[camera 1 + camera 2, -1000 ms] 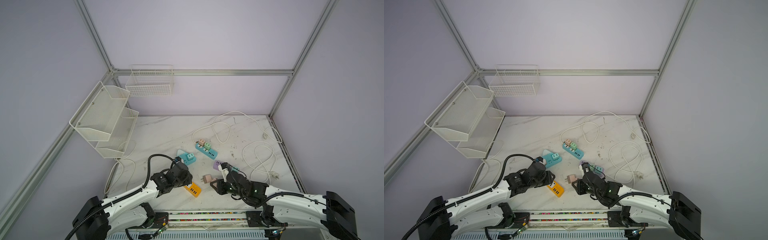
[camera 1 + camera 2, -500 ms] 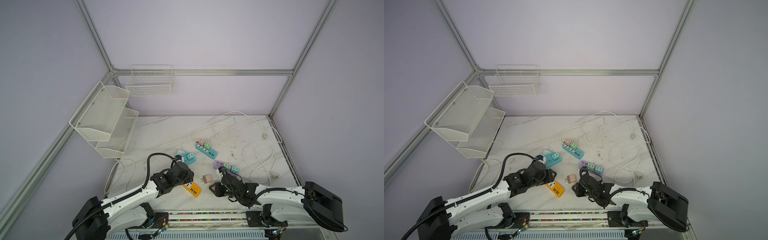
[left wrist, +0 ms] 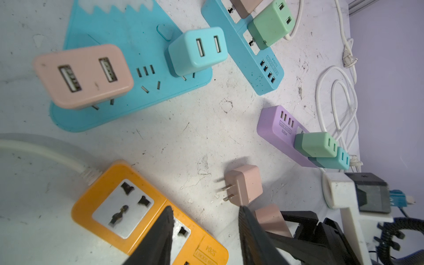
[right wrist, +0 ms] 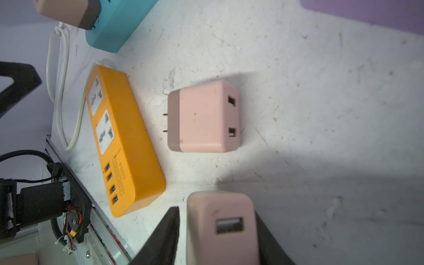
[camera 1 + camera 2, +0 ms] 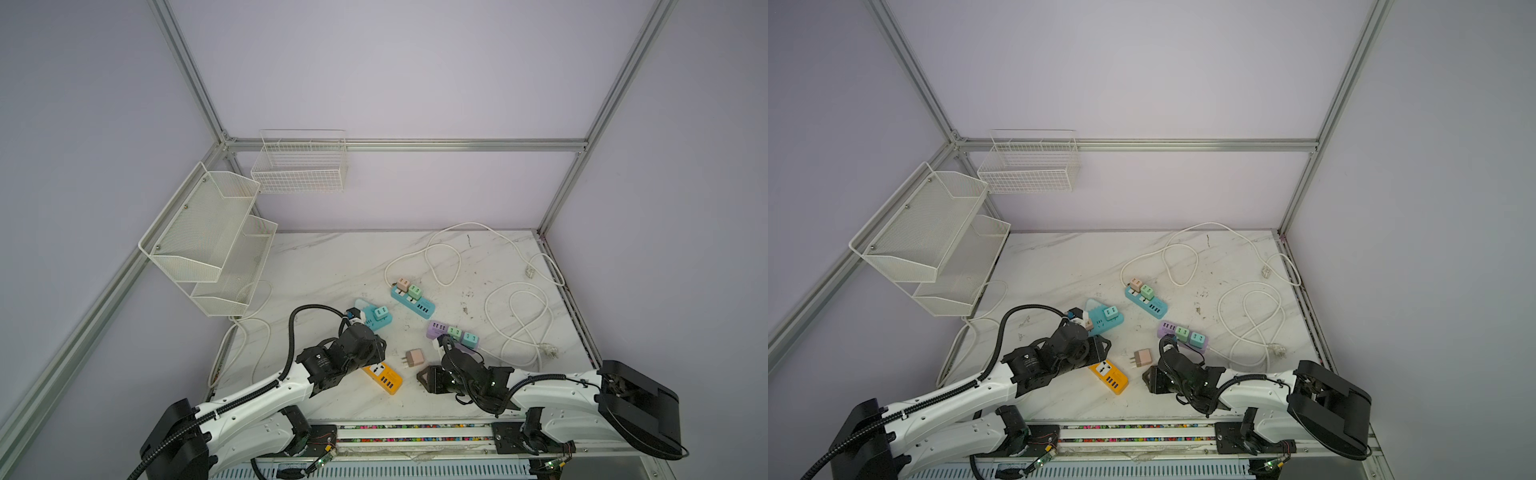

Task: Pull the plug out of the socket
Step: 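Lower the pink adapter beside the first one and open the right gripper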

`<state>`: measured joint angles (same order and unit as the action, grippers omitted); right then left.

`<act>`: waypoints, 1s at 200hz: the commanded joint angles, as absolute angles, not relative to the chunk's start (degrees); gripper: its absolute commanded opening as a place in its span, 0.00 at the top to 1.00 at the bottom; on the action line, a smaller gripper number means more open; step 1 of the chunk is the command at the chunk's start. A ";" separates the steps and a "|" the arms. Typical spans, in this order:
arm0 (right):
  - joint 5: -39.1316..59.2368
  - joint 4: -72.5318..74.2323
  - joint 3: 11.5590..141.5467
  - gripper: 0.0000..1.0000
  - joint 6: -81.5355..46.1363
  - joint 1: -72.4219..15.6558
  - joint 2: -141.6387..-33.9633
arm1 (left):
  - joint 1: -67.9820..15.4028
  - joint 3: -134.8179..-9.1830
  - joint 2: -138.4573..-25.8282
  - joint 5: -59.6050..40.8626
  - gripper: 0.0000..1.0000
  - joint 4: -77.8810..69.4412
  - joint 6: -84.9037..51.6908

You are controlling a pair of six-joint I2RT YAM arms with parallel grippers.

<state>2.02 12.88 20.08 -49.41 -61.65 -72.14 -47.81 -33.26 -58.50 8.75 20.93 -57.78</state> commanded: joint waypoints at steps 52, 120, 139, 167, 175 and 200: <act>-3.30 -0.17 24.91 0.35 -48.05 -61.36 -69.11 | -47.99 -36.37 -58.64 9.94 0.51 20.77 -54.74; -5.65 -7.80 33.60 0.30 -39.64 -61.38 -68.51 | -47.26 -39.29 -54.87 13.89 0.45 24.67 -50.80; -4.97 -7.45 36.67 0.30 -37.06 -61.36 -70.28 | -46.89 -39.88 -53.94 14.60 0.44 25.04 -49.92; -5.89 -9.46 43.33 0.29 -31.61 -61.38 -74.53 | -46.43 -40.91 -53.11 14.91 0.42 26.53 -48.50; -6.16 -9.90 45.29 0.29 -30.39 -61.42 -75.85 | -46.19 -41.08 -53.02 15.18 0.42 27.31 -48.13; -6.06 -9.09 50.67 0.29 -25.02 -61.42 -80.65 | -45.53 -41.82 -52.58 16.56 0.42 30.16 -47.64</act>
